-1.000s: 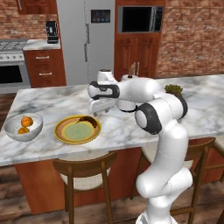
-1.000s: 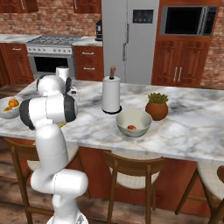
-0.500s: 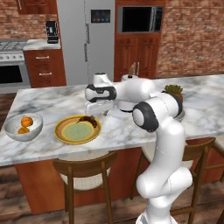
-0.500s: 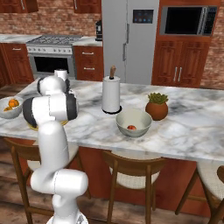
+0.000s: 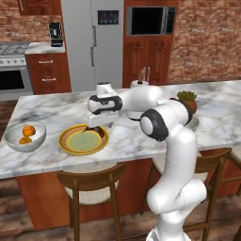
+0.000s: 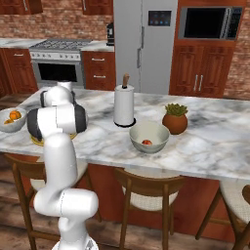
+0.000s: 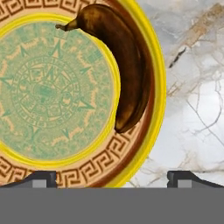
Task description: Take the fruits from the plate on the dining counter and place two fruits in each bowl.
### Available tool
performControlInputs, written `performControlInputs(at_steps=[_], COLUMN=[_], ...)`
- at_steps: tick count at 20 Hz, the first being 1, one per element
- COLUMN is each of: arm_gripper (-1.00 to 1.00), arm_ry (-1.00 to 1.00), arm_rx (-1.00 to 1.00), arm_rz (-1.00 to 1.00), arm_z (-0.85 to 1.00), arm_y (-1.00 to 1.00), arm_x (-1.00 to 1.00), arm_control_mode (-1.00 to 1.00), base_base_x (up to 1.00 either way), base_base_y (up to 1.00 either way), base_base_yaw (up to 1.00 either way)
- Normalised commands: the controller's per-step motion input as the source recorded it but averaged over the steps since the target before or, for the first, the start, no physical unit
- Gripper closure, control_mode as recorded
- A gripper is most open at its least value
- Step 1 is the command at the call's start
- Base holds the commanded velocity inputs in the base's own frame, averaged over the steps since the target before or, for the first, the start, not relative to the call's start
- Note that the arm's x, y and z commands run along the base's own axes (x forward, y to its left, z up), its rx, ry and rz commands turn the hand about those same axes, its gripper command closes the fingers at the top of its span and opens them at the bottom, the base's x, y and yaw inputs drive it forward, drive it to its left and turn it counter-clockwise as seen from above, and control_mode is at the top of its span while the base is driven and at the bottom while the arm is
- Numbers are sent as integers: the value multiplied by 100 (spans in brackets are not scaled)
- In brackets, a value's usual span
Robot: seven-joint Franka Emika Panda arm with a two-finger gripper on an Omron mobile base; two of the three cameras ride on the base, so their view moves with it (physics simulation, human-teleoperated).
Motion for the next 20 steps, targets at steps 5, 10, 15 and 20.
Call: performControlInputs(at_steps=[5,10,15,20], arm_gripper=[-100,-100,-100,-100], arm_ry=[0,0,0,0], arm_rx=[-2,0,0,0], arm_rz=[-8,-7,-3,-4], arm_z=[0,-3,-7,-16], arm_y=[29,13,-7,-8], arm_x=[15,10,1,3], arm_control_mode=[-100,-100,-100,-100], base_base_x=[0,0,0,0], base_base_y=[0,0,0,0], base_base_yaw=[0,0,0,0])
